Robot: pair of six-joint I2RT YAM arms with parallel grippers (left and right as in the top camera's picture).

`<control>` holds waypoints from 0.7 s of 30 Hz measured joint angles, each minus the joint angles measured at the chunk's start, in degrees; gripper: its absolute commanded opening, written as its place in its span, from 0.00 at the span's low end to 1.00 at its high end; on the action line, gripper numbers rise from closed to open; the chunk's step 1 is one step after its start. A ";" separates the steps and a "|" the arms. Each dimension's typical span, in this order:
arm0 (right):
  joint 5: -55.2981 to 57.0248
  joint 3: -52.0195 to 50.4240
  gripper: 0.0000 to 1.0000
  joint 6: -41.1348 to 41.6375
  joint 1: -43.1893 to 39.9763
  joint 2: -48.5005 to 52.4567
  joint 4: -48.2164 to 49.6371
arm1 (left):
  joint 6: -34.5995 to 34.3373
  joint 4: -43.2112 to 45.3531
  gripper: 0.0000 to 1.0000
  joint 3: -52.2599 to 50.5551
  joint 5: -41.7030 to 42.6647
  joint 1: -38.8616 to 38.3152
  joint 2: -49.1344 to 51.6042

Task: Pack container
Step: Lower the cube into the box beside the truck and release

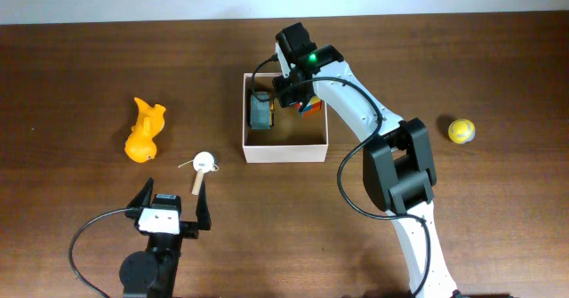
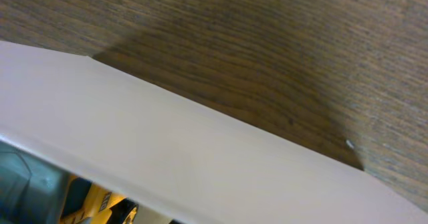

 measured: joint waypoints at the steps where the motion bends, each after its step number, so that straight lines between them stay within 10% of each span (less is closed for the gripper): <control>1: 0.37 0.00 0.04 -0.33 0.00 0.00 0.07 | 0.00 0.00 0.99 0.00 0.00 0.00 0.00; 21: 7.21 0.00 0.04 -2.40 0.02 0.00 0.07 | 0.00 0.00 0.99 0.00 0.00 0.00 0.00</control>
